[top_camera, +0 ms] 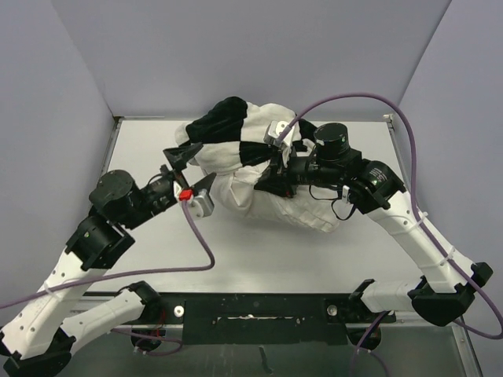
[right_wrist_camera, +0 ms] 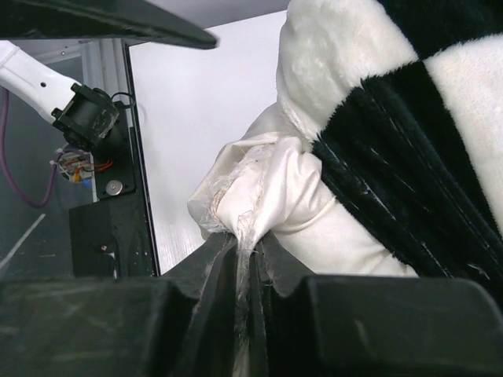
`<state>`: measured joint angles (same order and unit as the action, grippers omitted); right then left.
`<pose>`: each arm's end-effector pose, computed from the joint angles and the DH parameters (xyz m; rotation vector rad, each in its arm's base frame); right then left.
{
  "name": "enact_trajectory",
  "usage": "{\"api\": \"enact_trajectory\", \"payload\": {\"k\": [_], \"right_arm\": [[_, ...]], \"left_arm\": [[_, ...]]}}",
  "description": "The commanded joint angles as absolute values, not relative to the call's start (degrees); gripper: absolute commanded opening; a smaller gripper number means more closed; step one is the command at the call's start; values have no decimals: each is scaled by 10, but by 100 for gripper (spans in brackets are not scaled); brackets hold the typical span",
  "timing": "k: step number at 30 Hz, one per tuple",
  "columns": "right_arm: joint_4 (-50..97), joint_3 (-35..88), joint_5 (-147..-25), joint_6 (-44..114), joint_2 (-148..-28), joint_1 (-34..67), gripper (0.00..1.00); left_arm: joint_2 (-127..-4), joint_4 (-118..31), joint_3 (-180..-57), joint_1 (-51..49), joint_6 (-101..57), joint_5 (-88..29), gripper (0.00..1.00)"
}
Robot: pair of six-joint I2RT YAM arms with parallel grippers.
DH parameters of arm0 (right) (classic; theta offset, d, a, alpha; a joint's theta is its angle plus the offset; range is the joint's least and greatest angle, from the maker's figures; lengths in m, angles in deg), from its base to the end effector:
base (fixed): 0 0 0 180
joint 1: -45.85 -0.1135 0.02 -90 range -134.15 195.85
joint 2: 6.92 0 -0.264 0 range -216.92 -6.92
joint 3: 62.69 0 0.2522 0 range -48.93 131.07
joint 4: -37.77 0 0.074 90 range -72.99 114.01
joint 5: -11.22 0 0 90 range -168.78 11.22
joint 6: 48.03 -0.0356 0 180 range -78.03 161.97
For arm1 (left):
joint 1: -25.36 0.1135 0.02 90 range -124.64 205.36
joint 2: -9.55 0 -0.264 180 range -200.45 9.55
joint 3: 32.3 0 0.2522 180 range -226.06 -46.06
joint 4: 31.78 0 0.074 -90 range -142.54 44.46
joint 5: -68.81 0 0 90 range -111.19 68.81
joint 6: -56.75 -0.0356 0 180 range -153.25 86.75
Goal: Remove the pillowcase from the pillow
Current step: Remove the pillow from the pillowcase.
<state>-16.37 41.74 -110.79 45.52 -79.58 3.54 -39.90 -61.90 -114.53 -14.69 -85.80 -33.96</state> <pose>0.1737 0.1836 0.4586 -1.1297 1.6871 0.9827 0.1243 -0.1148 0.4557 1.2181 0.9184 0.0042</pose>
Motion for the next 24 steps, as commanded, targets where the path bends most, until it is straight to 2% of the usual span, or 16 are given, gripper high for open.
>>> {"api": "enact_trajectory", "payload": {"k": [1, 11, 21, 24], "right_arm": [[-53, 459, -1145, 431, -769, 33, 0], [-38, 452, -1143, 415, -765, 34, 0], [-45, 439, -1145, 420, -758, 34, 0], [-44, 435, -1149, 419, -758, 34, 0]], "left_arm": [[-365, -733, -1131, -155, -853, -341, 67], [-405, -708, -1109, -155, -900, -316, 68], [-412, -520, -1058, -155, -938, -278, 67], [-418, -520, -1069, -154, -940, -274, 67]]}}
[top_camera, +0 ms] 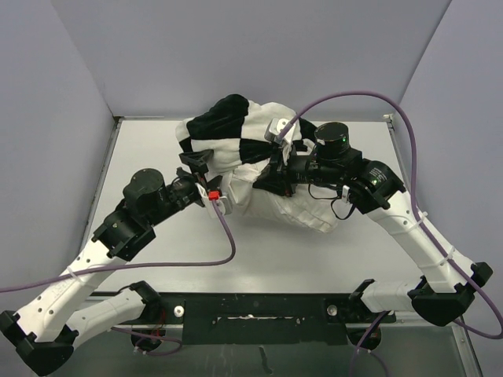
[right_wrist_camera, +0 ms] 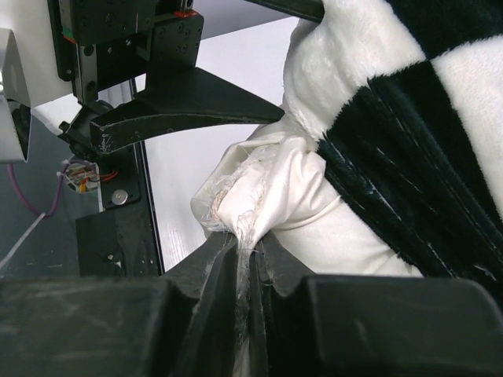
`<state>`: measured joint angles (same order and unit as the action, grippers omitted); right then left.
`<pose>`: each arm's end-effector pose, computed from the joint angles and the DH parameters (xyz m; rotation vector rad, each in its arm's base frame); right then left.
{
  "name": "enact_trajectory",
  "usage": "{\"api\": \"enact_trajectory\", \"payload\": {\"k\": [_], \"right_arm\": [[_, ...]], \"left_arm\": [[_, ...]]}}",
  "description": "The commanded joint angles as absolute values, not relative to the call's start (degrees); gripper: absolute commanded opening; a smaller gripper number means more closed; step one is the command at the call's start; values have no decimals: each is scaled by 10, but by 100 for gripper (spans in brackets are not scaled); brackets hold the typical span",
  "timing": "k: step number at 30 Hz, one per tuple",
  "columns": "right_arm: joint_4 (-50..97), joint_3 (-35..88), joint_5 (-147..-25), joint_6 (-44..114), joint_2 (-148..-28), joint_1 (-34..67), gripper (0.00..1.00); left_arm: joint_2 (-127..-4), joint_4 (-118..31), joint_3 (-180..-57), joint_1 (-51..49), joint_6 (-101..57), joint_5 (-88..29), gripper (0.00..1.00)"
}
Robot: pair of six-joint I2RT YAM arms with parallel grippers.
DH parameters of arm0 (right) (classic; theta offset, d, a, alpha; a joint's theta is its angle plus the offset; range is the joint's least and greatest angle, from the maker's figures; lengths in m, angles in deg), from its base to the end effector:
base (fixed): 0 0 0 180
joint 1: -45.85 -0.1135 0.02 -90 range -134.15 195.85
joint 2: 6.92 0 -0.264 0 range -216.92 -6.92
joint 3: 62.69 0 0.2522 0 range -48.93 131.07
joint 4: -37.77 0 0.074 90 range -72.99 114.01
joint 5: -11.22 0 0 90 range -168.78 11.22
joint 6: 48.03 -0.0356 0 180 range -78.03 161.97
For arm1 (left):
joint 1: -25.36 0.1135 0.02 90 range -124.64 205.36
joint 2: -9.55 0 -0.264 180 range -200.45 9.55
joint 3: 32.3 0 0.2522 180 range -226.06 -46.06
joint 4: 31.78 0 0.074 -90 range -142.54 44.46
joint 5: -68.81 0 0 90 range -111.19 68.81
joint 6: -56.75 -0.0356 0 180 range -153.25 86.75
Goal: Remove the pillowcase from the pillow
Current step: Remove the pillow from the pillowcase.
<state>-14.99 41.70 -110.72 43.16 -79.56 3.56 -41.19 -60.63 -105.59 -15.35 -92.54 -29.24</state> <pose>0.1745 0.1842 0.4608 -1.0933 1.6922 1.0065 0.1441 -0.1306 0.4026 1.3533 0.9975 0.1261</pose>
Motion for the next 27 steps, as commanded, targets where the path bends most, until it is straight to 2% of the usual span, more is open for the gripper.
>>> {"api": "enact_trajectory", "payload": {"k": [1, 10, 22, 27], "right_arm": [[-43, 434, -1151, 419, -759, 34, 0], [-45, 428, -1154, 419, -756, 34, 0], [-46, 423, -1184, 407, -767, 33, 0], [-37, 417, -1210, 395, -770, 32, 0]], "left_arm": [[-419, -527, -1073, -154, -939, -273, 67], [-429, -547, -1090, -152, -927, -275, 67], [-504, -179, -1011, -155, -1025, -181, 66], [-537, -128, -1008, -156, -1051, -176, 66]]}}
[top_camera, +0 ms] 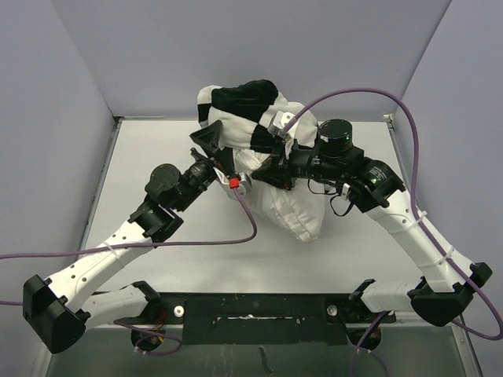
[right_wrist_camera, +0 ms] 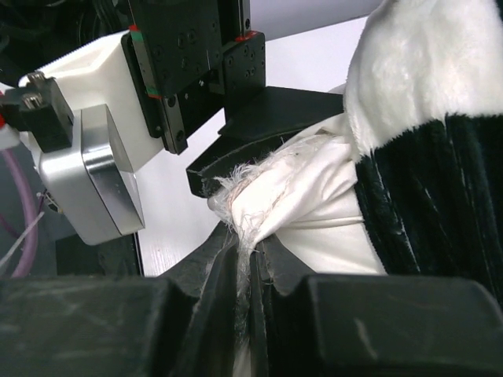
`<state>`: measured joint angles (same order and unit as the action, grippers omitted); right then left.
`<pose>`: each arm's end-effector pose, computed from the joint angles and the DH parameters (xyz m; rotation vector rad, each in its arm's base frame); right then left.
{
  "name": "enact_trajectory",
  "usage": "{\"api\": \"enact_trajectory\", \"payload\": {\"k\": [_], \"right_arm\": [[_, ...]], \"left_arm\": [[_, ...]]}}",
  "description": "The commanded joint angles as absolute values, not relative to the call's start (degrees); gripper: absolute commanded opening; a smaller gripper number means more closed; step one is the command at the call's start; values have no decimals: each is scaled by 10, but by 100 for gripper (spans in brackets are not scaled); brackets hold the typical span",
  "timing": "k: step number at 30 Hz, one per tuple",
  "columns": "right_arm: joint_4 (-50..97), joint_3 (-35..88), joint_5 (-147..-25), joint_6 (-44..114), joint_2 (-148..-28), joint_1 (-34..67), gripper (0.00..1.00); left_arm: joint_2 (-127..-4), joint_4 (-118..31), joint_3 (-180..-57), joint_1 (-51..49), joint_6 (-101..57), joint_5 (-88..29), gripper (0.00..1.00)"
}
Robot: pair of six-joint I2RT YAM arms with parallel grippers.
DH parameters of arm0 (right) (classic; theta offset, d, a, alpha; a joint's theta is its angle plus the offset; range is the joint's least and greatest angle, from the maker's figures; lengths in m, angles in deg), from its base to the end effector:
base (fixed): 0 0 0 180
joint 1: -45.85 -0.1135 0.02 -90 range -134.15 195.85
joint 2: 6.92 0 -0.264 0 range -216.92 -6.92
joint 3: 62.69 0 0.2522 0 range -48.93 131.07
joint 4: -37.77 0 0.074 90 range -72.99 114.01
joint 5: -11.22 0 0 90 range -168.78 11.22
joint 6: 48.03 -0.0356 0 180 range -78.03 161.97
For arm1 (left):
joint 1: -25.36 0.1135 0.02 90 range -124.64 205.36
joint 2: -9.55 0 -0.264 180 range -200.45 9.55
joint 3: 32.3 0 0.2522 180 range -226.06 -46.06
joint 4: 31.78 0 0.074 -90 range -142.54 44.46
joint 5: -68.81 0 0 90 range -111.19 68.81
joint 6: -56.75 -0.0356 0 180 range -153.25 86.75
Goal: Remove the pillowcase from the pillow
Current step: Remove the pillow from the pillowcase.
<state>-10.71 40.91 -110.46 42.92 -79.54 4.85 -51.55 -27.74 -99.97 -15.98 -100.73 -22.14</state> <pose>0.1816 0.1826 0.4639 -1.0550 1.6416 0.9890 0.1878 -0.1660 0.3937 1.1428 0.8007 0.3689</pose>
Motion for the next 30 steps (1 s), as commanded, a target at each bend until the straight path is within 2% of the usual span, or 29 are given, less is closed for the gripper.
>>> {"api": "enact_trajectory", "payload": {"k": [1, 5, 7, 8, 9, 11, 21, 30], "right_arm": [[-36, 417, -1217, 392, -771, 32, 0], [-52, 422, -1240, 389, -779, 24, 0], [-60, 421, -1240, 391, -784, 17, 0], [-63, 420, -1237, 392, -786, 12, 0], [-66, 419, -1234, 394, -790, 8, 0], [-69, 417, -1226, 398, -792, 1, 0], [-72, 399, -1205, 409, -772, 2, 0], [-126, 363, -1155, 443, -722, 12, 0]], "left_arm": [[-543, -115, -1006, -156, -1056, -174, 66], [-571, -115, -1044, -156, -1024, -130, 64], [-584, -159, -1093, -151, -971, -94, 59], [-588, -188, -1116, -147, -945, -91, 50], [-591, -215, -1135, -146, -924, -90, 36], [-592, -246, -1156, -145, -902, -94, 0], [-585, -226, -1179, -127, -908, -97, 0], [-588, -354, -1341, -40, -756, -81, 0]]}}
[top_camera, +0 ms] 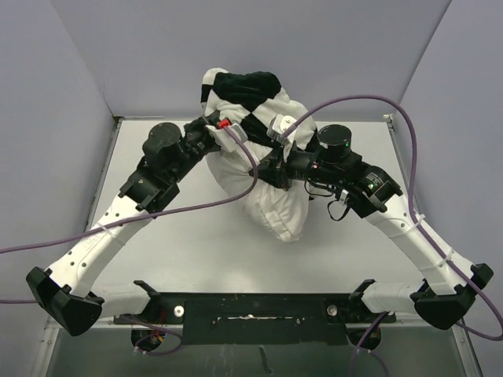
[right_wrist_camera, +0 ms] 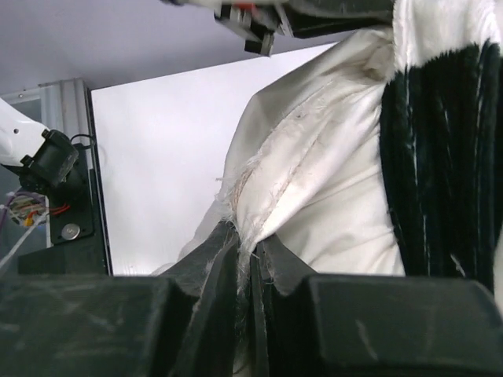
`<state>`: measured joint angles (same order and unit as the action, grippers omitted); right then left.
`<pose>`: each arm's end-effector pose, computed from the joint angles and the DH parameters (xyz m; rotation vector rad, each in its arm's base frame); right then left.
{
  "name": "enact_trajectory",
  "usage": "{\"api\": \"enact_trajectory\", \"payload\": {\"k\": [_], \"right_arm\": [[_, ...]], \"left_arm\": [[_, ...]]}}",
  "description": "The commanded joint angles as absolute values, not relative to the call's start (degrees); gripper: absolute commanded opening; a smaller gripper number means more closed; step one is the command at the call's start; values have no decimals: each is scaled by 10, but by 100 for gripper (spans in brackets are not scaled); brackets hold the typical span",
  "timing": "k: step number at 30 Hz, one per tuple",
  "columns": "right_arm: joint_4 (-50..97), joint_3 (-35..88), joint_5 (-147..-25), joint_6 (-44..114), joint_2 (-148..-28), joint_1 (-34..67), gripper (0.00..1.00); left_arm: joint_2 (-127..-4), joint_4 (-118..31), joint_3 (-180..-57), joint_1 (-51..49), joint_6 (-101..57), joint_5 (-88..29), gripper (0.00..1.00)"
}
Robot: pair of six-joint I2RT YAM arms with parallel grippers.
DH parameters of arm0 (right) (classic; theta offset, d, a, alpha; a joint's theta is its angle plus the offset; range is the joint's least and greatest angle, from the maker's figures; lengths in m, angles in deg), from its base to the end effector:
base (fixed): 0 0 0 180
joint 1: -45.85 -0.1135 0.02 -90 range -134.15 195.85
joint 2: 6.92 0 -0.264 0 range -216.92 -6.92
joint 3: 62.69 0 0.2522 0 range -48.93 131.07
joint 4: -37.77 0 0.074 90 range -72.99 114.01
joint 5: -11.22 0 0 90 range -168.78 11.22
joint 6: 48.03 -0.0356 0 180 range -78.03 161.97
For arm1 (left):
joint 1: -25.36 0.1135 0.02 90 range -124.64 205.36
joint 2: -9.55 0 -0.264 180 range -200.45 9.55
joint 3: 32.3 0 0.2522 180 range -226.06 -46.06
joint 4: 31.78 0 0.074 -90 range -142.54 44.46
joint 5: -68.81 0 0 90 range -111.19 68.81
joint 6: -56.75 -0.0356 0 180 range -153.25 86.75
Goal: Remove the pillowcase from the pillow
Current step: Remove the pillow from the pillowcase.
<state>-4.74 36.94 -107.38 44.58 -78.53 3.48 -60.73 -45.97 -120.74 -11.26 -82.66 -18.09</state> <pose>0.1815 0.1887 0.4562 -1.0505 1.5778 0.9355 0.2258 -0.1654 0.4482 0.9947 1.1301 0.2201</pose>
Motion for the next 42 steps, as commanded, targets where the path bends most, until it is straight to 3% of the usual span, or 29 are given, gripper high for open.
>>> {"api": "enact_trajectory", "payload": {"k": [1, 8, 19, 24, 27, 29, 31, 36, 40, 42], "right_arm": [[-133, 364, -1149, 447, -718, 13, 0], [-197, 357, -1103, 487, -679, 10, 0], [-319, 261, -955, 551, -596, -22, 0], [-352, 245, -903, 543, -574, -23, 0], [-366, 261, -802, 536, -586, -23, 0], [-314, 287, -749, 511, -582, -22, 35], [-239, 317, -772, 488, -580, -22, 42], [-110, 410, -855, 395, -638, -23, 77], [-13, 430, -889, 308, -672, -38, 84], [-13, 451, -861, 319, -693, -78, 92]], "left_arm": [[-586, -372, -1351, -37, -744, -84, 0], [-575, -438, -1387, -36, -709, -76, 0], [-698, -684, -1729, -18, -561, -13, 0], [-694, -736, -1722, -18, -568, -56, 0], [-697, -814, -1724, -19, -548, -132, 0], [-705, -889, -1740, -19, -511, -216, 0], [-717, -956, -1761, -20, -465, -307, 0], [-767, -1042, -1794, -21, -355, -423, 0], [-786, -1047, -1782, -20, -307, -472, 0], [-777, -1016, -1750, -20, -287, -487, 0]]}}
